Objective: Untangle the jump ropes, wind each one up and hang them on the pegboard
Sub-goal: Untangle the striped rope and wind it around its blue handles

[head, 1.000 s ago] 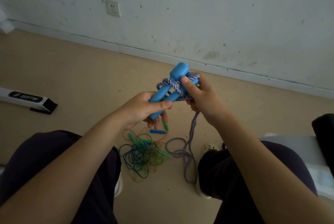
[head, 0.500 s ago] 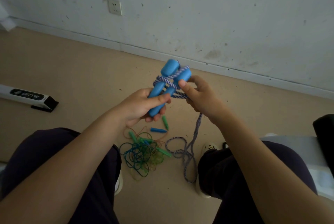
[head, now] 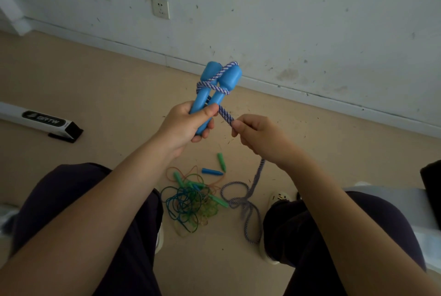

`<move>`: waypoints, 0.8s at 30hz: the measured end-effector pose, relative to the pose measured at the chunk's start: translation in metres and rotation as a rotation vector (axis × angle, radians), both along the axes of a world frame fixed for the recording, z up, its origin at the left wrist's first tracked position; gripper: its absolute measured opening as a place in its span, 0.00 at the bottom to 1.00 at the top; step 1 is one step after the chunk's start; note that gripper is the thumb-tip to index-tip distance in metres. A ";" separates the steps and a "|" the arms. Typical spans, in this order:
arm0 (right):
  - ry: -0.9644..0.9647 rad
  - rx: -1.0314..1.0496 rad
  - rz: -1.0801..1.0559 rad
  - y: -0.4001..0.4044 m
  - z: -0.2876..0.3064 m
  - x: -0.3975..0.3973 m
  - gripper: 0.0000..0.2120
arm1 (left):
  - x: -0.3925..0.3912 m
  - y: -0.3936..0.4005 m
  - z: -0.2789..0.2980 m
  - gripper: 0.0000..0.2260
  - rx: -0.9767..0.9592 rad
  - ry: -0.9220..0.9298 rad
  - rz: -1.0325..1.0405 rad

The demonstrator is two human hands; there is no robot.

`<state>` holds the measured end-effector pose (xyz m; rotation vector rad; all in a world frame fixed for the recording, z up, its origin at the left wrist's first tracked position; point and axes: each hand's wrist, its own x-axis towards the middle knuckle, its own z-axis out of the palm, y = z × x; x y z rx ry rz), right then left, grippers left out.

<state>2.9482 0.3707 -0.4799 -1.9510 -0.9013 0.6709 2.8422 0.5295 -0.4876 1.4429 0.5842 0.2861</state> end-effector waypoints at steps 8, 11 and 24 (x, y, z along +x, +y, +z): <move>0.067 0.080 0.058 0.000 -0.001 -0.005 0.14 | 0.001 0.007 -0.001 0.08 0.119 0.081 0.159; 0.072 0.144 0.015 -0.008 0.005 0.001 0.13 | 0.000 0.010 -0.001 0.08 0.214 0.175 0.111; -0.328 0.153 0.061 -0.014 0.000 0.011 0.05 | -0.003 -0.014 0.000 0.10 0.348 0.413 -0.518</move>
